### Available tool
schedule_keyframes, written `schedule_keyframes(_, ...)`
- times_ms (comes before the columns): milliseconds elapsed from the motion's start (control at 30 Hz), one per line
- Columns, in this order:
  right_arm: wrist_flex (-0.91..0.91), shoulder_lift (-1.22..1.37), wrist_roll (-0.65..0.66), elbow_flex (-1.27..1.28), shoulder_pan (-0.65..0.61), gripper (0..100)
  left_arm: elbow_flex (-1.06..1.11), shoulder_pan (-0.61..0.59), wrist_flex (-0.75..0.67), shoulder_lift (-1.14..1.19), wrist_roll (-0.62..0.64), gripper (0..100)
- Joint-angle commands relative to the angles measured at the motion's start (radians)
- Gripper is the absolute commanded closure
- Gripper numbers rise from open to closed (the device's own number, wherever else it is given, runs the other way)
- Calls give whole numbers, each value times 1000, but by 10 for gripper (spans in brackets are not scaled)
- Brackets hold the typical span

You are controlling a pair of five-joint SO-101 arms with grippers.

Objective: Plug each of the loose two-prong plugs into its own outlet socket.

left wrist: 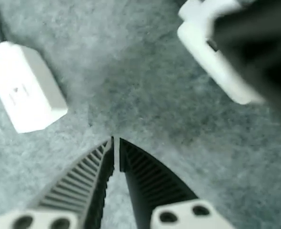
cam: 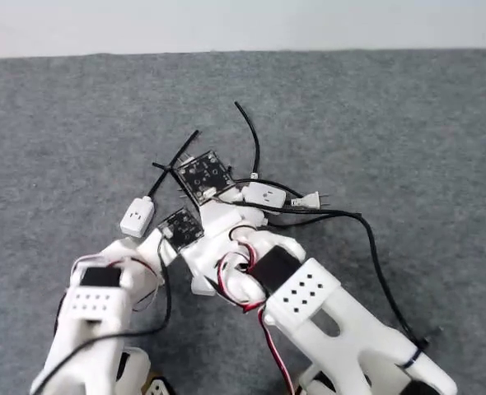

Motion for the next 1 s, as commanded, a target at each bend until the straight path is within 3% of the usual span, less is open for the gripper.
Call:
schedule_keyframes(0,-25,13,-20,-14,16,991,50,8,-37,-141,31,987)
schedule_keyframes(200,-48,74,-71,-8,82,991,127,-64,-219,-270,293,987)
schedule_keyframes(333,-85,173,-110,-8,107,991,127,-100,-259,-292,402,987)
schedule_keyframes(967,-120,277,-210,-29,68,991,134,-103,-284,-290,407,986)
